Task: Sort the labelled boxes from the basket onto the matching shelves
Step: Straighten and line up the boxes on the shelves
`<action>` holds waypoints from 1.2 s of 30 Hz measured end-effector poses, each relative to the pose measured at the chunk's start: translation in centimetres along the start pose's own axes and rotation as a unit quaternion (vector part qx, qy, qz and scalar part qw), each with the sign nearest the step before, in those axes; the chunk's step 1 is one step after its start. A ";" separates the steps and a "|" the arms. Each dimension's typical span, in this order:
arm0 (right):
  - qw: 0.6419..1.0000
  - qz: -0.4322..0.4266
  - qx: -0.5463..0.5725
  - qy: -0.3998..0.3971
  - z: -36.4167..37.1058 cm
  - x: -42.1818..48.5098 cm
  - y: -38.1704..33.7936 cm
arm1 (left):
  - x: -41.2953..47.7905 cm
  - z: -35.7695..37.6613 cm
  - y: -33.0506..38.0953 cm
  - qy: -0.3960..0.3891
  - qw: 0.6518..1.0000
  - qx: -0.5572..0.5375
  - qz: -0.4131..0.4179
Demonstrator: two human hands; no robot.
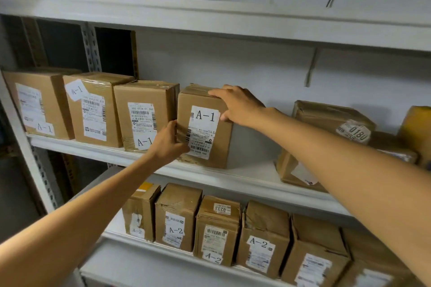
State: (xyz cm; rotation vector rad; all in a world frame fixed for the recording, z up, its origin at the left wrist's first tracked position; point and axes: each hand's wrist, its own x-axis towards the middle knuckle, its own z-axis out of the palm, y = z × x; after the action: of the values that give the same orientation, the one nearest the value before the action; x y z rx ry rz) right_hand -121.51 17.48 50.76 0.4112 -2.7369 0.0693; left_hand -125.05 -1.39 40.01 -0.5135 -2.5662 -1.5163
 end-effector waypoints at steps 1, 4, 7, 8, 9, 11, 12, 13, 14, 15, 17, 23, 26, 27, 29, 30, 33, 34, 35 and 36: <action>1.000 -0.002 0.000 -0.008 -0.2 -0.1 0.1 | 0.0 0.0 0.0 -0.005 1.000 -0.009 0.001; 1.000 0.001 0.001 -0.020 -0.7 -0.3 0.6 | -0.1 0.2 0.2 -0.021 0.999 -0.024 -0.011; 1.000 0.011 -0.003 -0.022 -1.0 -0.9 1.3 | -0.4 1.1 0.7 -0.033 0.999 -0.029 -0.013; 1.000 0.013 -0.005 -0.024 -1.1 -1.2 1.5 | -0.5 1.5 1.0 -0.035 0.999 -0.031 -0.013; 1.000 0.016 -0.007 -0.025 -1.3 -1.5 1.8 | -0.6 1.9 1.3 -0.038 0.999 -0.034 -0.012; 0.999 0.020 -0.010 -0.027 -1.7 -2.2 2.6 | -1.0 2.9 2.0 -0.046 0.998 -0.037 -0.006; 0.999 0.022 -0.011 -0.027 -2.0 -2.6 3.0 | -1.2 3.4 2.5 -0.048 0.998 -0.037 0.000; 0.999 0.027 -0.012 -0.028 -2.2 -3.1 3.5 | -1.3 4.0 2.8 -0.050 0.998 -0.039 0.005; 0.999 0.031 -0.014 -0.029 -2.4 -3.6 3.9 | -1.5 4.5 3.1 -0.052 0.998 -0.039 0.008; 0.999 0.035 -0.015 -0.029 -2.6 -4.1 4.3 | -1.6 5.1 3.4 -0.053 0.998 -0.037 0.009; 0.999 0.043 -0.013 -0.020 -2.7 -4.9 4.9 | -2.0 6.1 3.9 -0.047 0.999 -0.022 0.011; 0.998 0.066 0.002 0.020 -2.9 -6.8 5.5 | -3.1 7.5 5.6 -0.036 0.999 -0.019 0.002; 0.997 0.072 0.007 0.011 -3.2 -7.4 6.3 | -3.6 8.1 6.3 -0.038 0.999 -0.020 0.004; 0.997 0.075 0.011 0.009 -3.3 -7.6 6.5 | -3.7 8.4 6.4 -0.041 0.999 -0.022 0.004; 0.996 0.082 0.019 0.012 -3.4 -8.1 6.8 | -3.8 9.0 6.7 -0.044 0.999 -0.030 0.003; 0.996 0.086 0.020 0.017 -3.5 -8.4 7.0 | -3.8 9.3 6.9 -0.046 0.999 -0.027 0.004; 0.995 0.089 0.020 0.025 -3.5 -9.0 7.4 | -3.1 10.1 6.7 -0.050 0.999 -0.014 -0.001; 0.995 0.090 0.019 0.023 -3.5 -9.1 7.5 | -2.8 10.1 6.7 -0.053 0.999 -0.008 -0.004; 0.996 0.089 0.014 0.018 -3.4 -9.1 7.5 | -2.8 10.0 6.7 -0.058 0.998 -0.001 -0.002; 0.996 0.086 0.007 0.014 -3.3 -8.9 7.5 | -2.8 9.8 6.7 -0.063 0.998 0.001 0.004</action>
State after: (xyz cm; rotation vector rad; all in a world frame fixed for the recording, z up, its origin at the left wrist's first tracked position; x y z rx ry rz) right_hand -114.61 27.42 50.58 0.1759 -2.7395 0.1380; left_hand -119.42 9.45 39.97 -0.6377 -2.6549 -1.5259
